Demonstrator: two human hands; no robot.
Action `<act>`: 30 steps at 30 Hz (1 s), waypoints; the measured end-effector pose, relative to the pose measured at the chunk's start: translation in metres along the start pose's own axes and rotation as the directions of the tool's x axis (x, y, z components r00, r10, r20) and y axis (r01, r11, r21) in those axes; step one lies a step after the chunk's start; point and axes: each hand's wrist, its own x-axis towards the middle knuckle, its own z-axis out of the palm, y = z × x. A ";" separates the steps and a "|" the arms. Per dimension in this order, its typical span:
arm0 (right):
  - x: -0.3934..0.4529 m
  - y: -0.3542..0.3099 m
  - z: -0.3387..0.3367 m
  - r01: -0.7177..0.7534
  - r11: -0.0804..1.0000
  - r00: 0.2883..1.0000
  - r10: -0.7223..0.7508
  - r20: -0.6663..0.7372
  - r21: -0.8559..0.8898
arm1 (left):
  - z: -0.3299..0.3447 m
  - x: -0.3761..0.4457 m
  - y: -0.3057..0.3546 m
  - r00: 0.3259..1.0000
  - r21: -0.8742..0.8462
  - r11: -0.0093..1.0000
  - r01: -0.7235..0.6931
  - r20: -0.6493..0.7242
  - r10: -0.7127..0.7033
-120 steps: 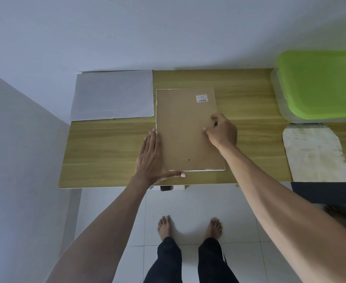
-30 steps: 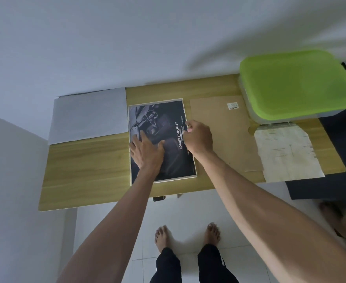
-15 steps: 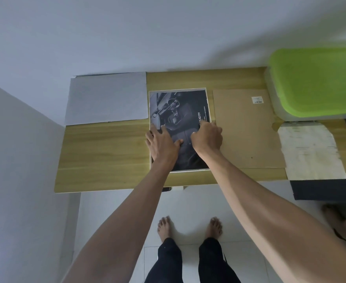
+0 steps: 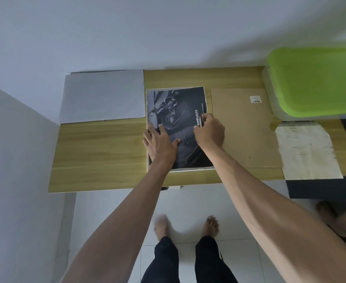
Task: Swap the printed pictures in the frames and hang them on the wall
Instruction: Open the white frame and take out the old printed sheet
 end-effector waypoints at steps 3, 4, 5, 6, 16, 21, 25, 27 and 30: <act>0.002 0.001 0.000 -0.002 0.999 1.000 0.002 -0.002 0.034 | 0.000 0.000 0.000 1.000 0.003 1.000 -0.001 0.006 0.001; 0.003 0.001 -0.001 -0.005 0.999 1.000 0.006 -0.005 0.038 | 0.000 0.000 0.000 1.000 0.003 1.000 0.000 0.008 0.000; 0.004 0.001 -0.002 -0.010 0.999 1.000 0.011 -0.011 0.043 | 0.000 0.000 0.000 1.000 0.005 1.000 0.001 0.009 -0.001; 0.004 0.002 -0.004 -0.020 0.999 1.000 0.021 -0.019 0.049 | 0.000 0.000 0.000 1.000 0.006 1.000 0.001 0.010 -0.001; 0.027 0.000 -0.016 -0.128 0.985 0.990 0.134 -0.046 0.114 | -0.001 -0.001 0.000 1.000 0.007 1.000 -0.008 0.006 0.008; 0.023 0.002 -0.015 -0.093 0.995 0.990 0.097 -0.101 0.040 | 0.000 -0.002 -0.002 1.000 0.010 1.000 -0.013 -0.003 0.013; 0.019 0.003 -0.011 -0.047 0.999 0.989 0.044 -0.141 -0.023 | -0.001 -0.001 -0.001 1.000 0.004 1.000 -0.010 0.002 0.010; 0.017 0.002 -0.008 -0.046 0.999 0.988 0.042 -0.147 -0.028 | -0.001 -0.001 -0.001 1.000 0.003 1.000 -0.009 0.001 0.009; 0.015 0.002 -0.006 -0.057 0.998 0.987 0.057 -0.148 0.005 | 0.000 -0.002 -0.002 1.000 0.002 1.000 -0.010 0.007 0.010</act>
